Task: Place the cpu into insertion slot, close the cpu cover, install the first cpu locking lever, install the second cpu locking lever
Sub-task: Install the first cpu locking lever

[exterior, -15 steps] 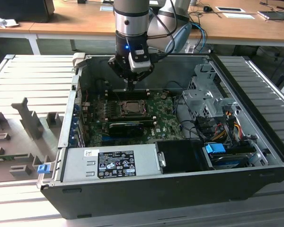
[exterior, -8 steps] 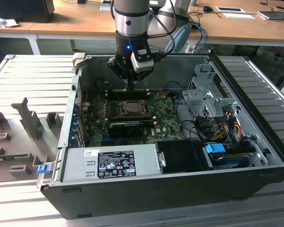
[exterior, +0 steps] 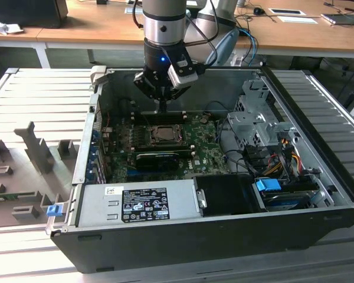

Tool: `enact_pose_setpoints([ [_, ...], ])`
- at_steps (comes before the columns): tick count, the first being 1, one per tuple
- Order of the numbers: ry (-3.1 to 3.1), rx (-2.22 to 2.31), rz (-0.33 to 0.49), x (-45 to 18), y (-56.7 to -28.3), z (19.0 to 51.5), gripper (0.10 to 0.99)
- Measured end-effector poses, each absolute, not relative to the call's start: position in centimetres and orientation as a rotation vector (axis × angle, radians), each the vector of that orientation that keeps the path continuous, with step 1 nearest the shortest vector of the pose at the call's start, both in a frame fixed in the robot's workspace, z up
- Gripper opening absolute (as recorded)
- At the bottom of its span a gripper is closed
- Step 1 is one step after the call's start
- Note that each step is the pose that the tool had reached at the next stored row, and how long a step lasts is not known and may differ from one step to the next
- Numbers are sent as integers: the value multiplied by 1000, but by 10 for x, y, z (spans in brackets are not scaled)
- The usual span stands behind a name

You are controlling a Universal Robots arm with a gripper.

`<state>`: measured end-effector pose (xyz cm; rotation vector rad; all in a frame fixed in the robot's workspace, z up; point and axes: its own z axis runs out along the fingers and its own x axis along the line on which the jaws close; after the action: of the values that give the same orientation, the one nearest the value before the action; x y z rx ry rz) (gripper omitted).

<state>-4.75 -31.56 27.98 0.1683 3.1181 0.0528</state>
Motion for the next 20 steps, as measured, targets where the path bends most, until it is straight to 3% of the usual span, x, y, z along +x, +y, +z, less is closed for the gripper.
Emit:
enact_pose_setpoints([
  [20, 3109, -348, 57, -48, -316, 280, 106],
])
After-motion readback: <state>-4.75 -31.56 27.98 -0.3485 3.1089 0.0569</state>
